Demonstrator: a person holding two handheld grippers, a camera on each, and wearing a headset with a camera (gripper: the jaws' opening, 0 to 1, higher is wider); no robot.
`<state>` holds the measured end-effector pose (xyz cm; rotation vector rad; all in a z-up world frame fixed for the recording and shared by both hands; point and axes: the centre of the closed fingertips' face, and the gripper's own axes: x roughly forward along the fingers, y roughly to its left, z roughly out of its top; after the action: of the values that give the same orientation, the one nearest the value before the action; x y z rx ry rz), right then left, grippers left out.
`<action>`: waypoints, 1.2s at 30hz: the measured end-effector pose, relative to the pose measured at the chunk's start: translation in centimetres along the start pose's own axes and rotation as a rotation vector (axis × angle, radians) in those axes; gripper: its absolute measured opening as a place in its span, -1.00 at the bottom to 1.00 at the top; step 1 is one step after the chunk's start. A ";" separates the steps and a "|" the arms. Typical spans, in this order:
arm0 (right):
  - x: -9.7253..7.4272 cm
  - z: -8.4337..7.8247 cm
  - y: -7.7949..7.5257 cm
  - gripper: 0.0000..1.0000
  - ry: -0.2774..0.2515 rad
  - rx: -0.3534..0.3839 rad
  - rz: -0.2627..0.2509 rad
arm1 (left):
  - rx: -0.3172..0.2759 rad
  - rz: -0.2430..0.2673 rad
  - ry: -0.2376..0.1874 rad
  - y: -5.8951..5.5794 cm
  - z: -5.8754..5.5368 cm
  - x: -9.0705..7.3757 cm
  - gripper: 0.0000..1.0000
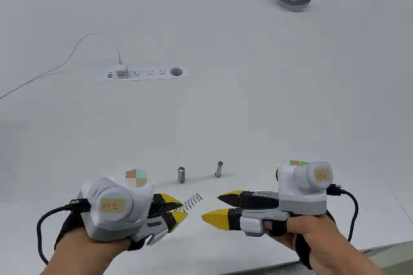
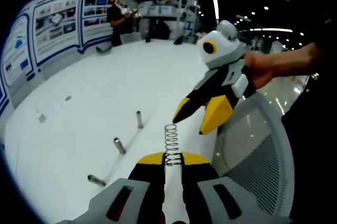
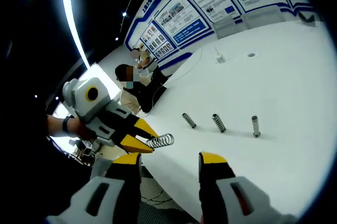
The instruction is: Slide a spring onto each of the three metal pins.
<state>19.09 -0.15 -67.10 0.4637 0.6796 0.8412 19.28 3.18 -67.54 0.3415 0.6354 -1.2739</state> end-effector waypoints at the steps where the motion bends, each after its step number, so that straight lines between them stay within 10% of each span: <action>1: 0.1 0.1 0.1 -0.17 -0.006 0.010 0.008 | 0.004 -0.003 0.000 -0.1 0.0 0.0 -0.79; 26: 0.4 1.1 1.5 -0.73 -0.050 0.138 0.105 | 0.086 -0.069 0.012 -1.9 0.8 0.6 -0.80; 36: 0.2 1.2 2.4 -0.76 0.040 0.031 0.130 | 0.080 -0.103 0.006 -2.2 0.9 0.7 -0.80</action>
<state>18.78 1.27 -64.83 0.5243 0.7060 0.9652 17.50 1.54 -67.00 0.3824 0.6147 -1.4004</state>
